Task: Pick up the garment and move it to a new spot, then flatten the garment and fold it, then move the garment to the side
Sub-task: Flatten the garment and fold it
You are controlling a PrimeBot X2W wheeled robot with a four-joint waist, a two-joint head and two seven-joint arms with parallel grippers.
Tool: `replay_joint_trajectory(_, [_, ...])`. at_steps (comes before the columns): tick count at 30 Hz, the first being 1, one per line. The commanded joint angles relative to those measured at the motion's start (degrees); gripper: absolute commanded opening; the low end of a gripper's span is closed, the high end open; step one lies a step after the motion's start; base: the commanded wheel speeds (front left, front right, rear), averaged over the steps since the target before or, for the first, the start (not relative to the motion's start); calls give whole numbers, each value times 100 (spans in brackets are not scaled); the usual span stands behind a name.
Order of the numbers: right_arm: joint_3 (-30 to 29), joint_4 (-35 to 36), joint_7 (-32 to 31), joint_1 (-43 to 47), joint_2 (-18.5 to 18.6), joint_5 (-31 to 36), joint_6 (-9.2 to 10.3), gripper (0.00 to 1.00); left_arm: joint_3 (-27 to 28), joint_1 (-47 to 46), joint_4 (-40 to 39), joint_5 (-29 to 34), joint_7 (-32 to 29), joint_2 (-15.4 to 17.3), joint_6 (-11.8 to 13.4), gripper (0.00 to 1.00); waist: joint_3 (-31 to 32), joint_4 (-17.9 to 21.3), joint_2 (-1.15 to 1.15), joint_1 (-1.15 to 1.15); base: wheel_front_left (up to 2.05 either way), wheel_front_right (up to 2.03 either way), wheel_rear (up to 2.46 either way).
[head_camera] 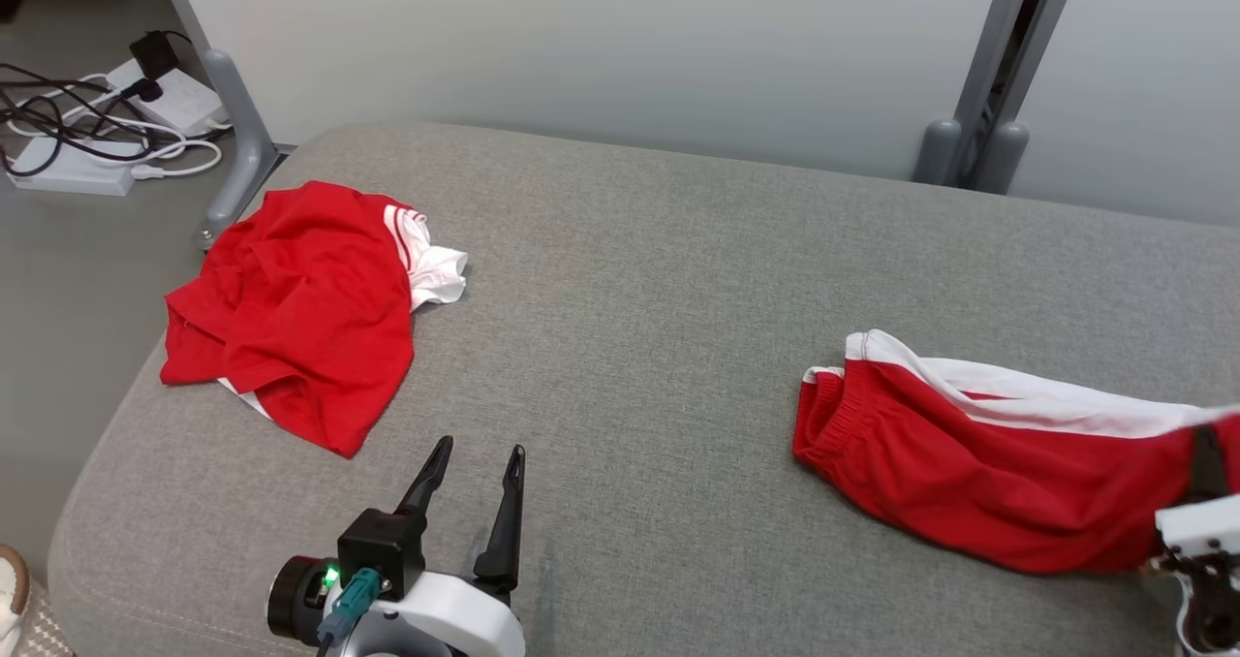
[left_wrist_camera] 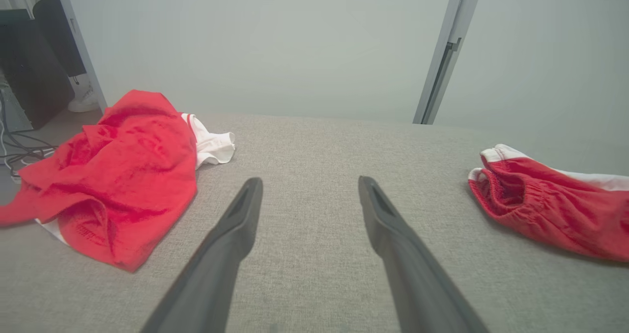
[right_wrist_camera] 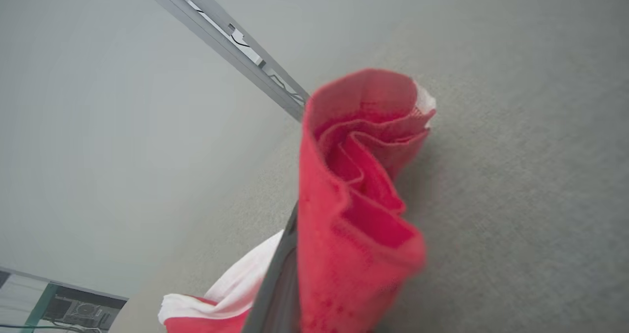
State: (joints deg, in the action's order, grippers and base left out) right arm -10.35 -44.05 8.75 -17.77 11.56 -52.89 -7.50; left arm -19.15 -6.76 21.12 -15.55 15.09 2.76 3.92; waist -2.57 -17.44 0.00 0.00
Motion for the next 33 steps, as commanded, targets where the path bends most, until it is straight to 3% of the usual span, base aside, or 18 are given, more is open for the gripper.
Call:
replay_joint_trajectory(1, [107,214,71,-48,-41,-7,2,0,30,34,19,55,11,25,-8,100,47,-41,0,0,0,0,0])
replay_joint_trajectory(9, [845,1610,51,199,-363,-410,2,0,49,116,48,79,11,25,3,100,152,-176,0,0,0,0,0])
replay_joint_trajectory(13, [1317,1964,16,333,-423,-451,2,0,48,132,56,65,11,24,-10,100,141,-250,0,0,0,0,0])
replay_joint_trajectory(29, [2362,988,99,-7,-526,-342,2,0,-23,87,94,-46,11,26,14,100,31,-580,0,0,0,0,0])
replay_joint_trajectory(30, [2388,908,89,-23,-543,-385,2,32,-30,91,101,-53,11,26,20,100,39,-597,0,0,0,0,0])
replay_joint_trajectory(31, [2419,859,90,-49,-561,-429,1,100,-33,93,103,-61,11,25,25,100,45,-612,0,0,0,0,0])
replay_joint_trajectory(33, [2479,798,73,-78,-593,-525,2,100,-31,88,102,-69,11,26,40,100,52,-636,0,0,0,0,0])
